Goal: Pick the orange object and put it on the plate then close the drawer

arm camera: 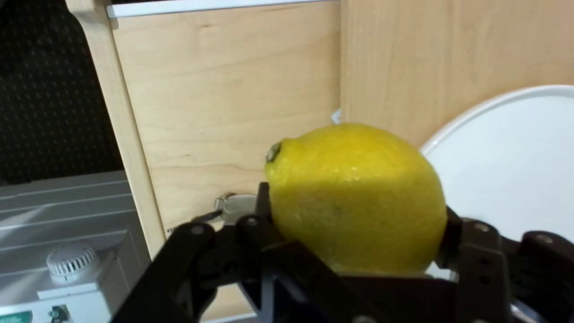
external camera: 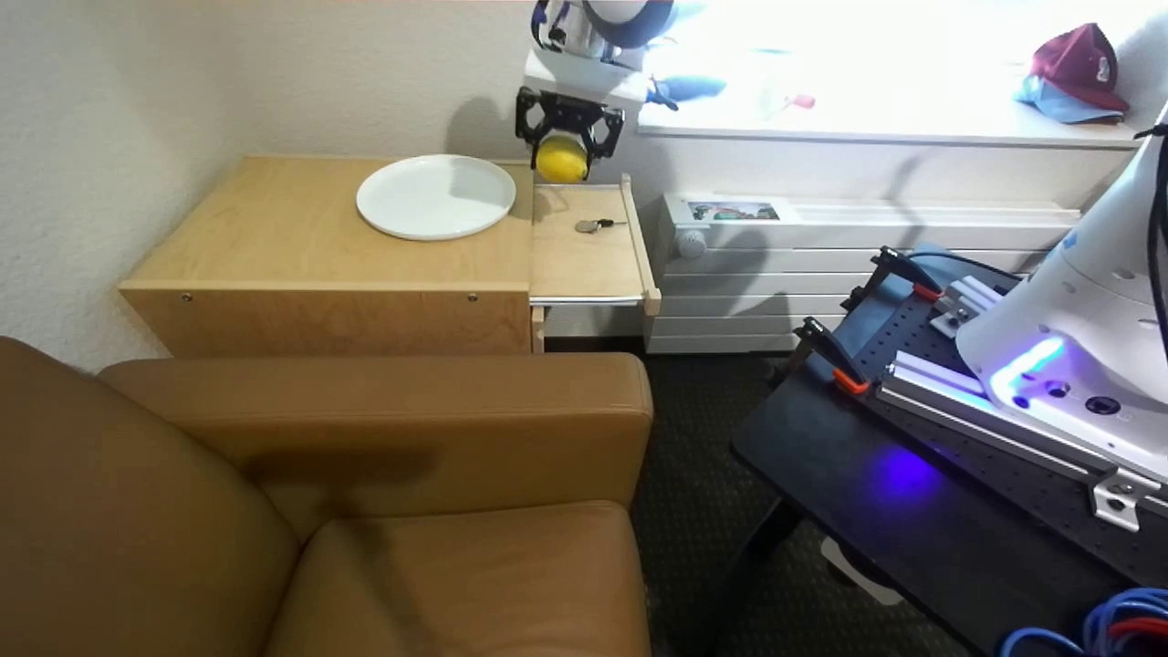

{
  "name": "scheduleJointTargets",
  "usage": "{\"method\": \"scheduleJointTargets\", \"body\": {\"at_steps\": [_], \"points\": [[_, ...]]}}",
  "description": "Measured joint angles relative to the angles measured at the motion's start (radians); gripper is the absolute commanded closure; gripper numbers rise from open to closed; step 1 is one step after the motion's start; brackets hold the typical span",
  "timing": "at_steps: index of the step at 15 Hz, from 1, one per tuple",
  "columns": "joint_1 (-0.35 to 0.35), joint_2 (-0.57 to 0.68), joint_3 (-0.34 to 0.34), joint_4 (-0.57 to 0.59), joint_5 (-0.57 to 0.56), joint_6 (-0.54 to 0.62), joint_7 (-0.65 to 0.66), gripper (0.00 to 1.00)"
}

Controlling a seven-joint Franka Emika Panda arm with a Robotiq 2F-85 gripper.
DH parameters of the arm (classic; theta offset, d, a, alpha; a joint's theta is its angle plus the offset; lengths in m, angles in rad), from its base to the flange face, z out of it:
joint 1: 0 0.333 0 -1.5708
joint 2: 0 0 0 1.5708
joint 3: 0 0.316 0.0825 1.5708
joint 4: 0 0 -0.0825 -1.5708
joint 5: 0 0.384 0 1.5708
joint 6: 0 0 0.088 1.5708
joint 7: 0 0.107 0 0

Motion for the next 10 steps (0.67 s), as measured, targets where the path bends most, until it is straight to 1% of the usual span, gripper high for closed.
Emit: {"method": "scheduleJointTargets", "body": {"at_steps": [2,3,5,6,7,9,10], "points": [[0.061,-0.074,-0.017,0.013,-0.108,-0.036,0.113,0.49],[0.080,-0.103,-0.004,0.034,-0.126,-0.077,0.155,0.24],[0.085,-0.147,0.049,0.067,-0.126,-0.153,0.185,0.24],[0.085,-0.160,0.060,0.069,-0.126,-0.167,0.190,0.24],[0.084,-0.163,0.063,0.069,-0.126,-0.171,0.191,0.49],[0.074,-0.158,0.068,0.069,-0.127,-0.171,0.191,0.49],[0.068,-0.151,0.072,0.071,-0.151,-0.166,0.210,0.49]]}}
